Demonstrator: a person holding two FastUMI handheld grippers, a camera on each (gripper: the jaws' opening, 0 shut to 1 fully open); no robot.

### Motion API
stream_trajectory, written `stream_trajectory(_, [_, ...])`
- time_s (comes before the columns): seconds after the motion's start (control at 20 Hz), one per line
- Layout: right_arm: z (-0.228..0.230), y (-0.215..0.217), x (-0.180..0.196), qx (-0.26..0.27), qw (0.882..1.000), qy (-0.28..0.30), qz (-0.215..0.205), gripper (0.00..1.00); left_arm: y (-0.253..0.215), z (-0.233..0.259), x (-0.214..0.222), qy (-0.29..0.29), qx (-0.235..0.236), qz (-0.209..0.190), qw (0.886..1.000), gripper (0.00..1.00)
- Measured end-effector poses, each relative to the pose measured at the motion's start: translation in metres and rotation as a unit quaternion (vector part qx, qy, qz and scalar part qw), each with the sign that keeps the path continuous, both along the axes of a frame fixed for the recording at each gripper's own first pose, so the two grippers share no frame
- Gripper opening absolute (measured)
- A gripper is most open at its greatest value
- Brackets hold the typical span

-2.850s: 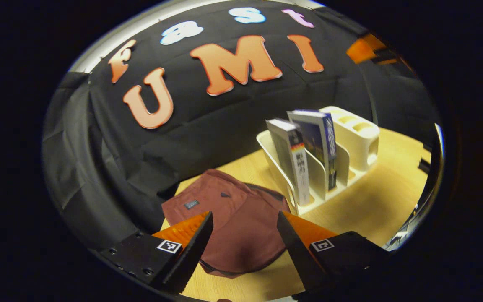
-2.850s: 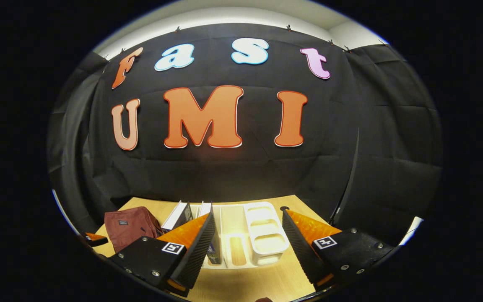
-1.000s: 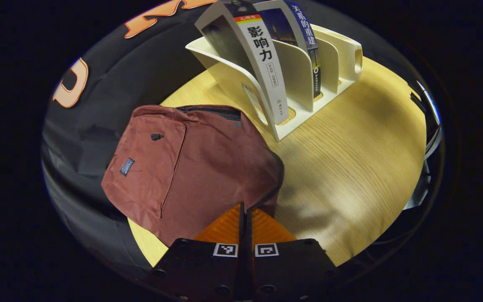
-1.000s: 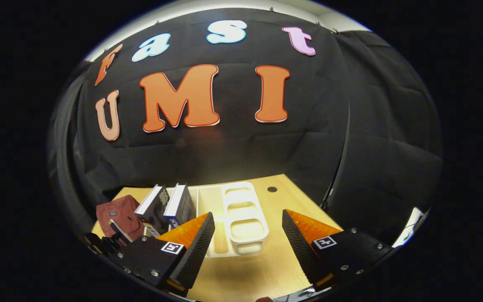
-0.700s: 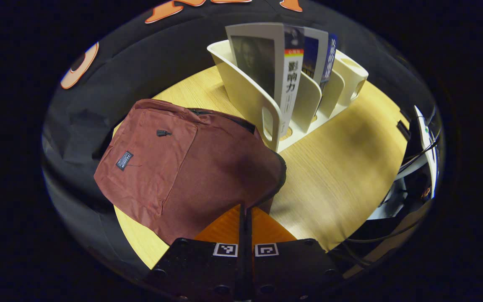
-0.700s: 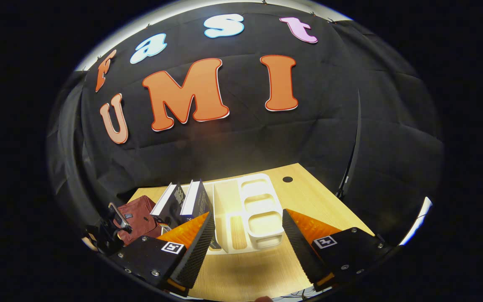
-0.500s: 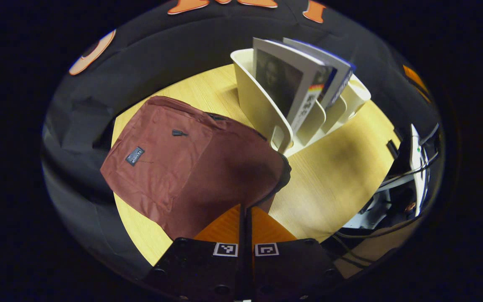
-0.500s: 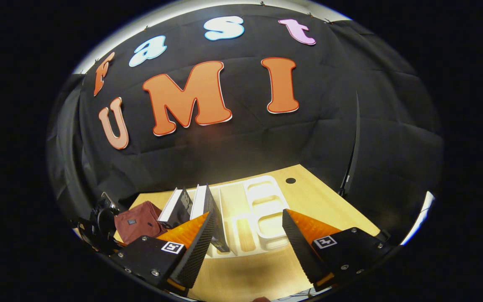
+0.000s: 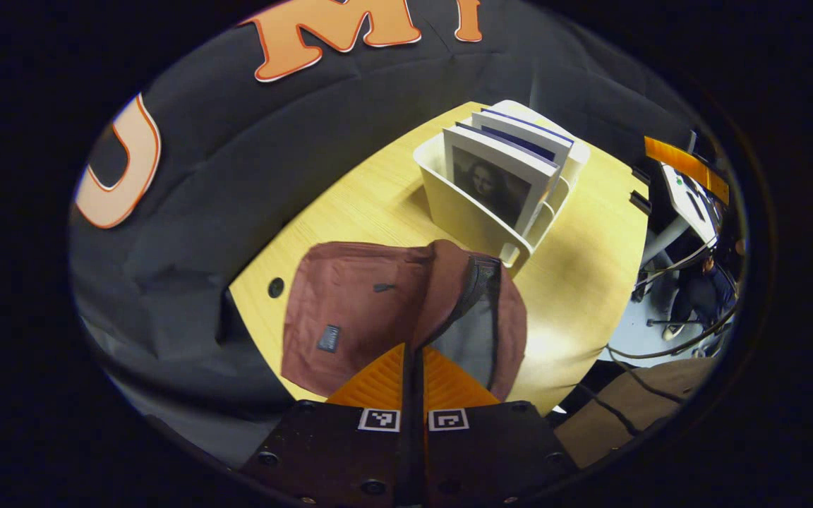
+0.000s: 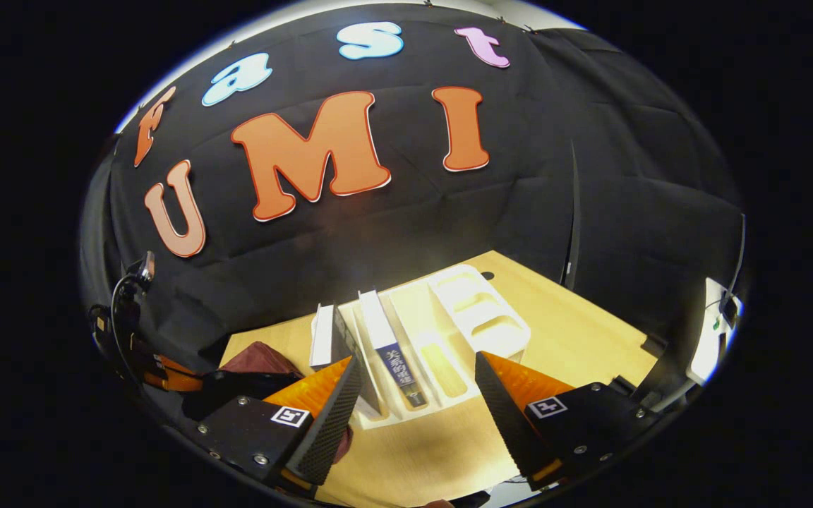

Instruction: Open the schoolbag, grab two books from the bookshelf and put them into the schoolbag.

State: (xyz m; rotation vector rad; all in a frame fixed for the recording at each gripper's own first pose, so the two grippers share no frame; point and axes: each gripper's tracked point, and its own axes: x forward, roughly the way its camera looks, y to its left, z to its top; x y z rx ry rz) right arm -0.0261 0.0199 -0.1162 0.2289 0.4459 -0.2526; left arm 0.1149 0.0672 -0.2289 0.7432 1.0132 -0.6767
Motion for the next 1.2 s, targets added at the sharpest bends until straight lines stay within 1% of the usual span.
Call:
stream_trajectory(0.1, [0.0, 0.009, -0.002, -0.009, 1.0, 0.014, 0.007, 0.96, 0.002, 0.009, 0.014, -0.011, -0.008, 0.004, 1.0, 0.01])
stream_trajectory(0.25, [0.011, 0.012, -0.001, -0.048, 0.998, 0.027, 0.015, 0.96, 0.003, 0.024, 0.038, -0.033, -0.021, 0.001, 0.999, 0.01])
stream_trajectory(0.3, [0.016, 0.015, 0.002, -0.054, 0.998, 0.03, 0.021, 0.96, 0.002, 0.025, 0.04, -0.029, -0.028, 0.002, 0.999, 0.01])
stream_trajectory(0.4, [0.023, 0.025, 0.01, -0.057, 0.997, 0.043, 0.037, 0.96, 0.001, 0.023, 0.036, -0.014, -0.033, -0.002, 0.999, 0.01])
stream_trajectory(0.5, [0.031, 0.038, 0.022, -0.059, 0.994, 0.072, 0.062, 0.96, 0.002, 0.02, 0.035, 0.001, -0.036, -0.006, 0.999, 0.01])
stream_trajectory(0.6, [0.051, 0.049, 0.045, -0.084, 0.988, 0.086, 0.095, 0.96, 0.003, 0.021, 0.041, 0.0, -0.035, -0.012, 0.999, 0.01])
stream_trajectory(0.7, [0.067, 0.061, 0.07, -0.114, 0.979, 0.099, 0.135, 0.96, 0.004, 0.022, 0.043, -0.001, -0.036, -0.016, 0.999, 0.01])
stream_trajectory(0.85, [0.072, 0.08, 0.106, -0.146, 0.961, 0.148, 0.18, 0.97, 0.007, 0.017, 0.041, 0.007, -0.035, -0.019, 0.999, 0.01])
stream_trajectory(0.95, [0.068, 0.094, 0.123, -0.145, 0.952, 0.182, 0.201, 0.97, 0.009, 0.018, 0.042, 0.007, -0.033, -0.022, 0.999, 0.01])
stream_trajectory(1.05, [0.053, 0.102, 0.145, -0.149, 0.939, 0.216, 0.221, 0.97, 0.011, 0.019, 0.042, 0.006, -0.034, -0.023, 0.999, 0.01])
stream_trajectory(1.1, [0.041, 0.109, 0.147, -0.135, 0.933, 0.245, 0.227, 0.97, 0.012, 0.018, 0.041, 0.009, -0.034, -0.023, 0.999, 0.01])
stream_trajectory(1.15, [0.032, 0.118, 0.148, -0.115, 0.929, 0.269, 0.228, 0.97, 0.015, 0.017, 0.039, 0.011, -0.033, -0.023, 0.999, 0.01])
stream_trajectory(1.2, [0.022, 0.128, 0.15, -0.101, 0.921, 0.293, 0.237, 0.97, 0.016, 0.017, 0.04, 0.012, -0.031, -0.023, 0.999, 0.01])
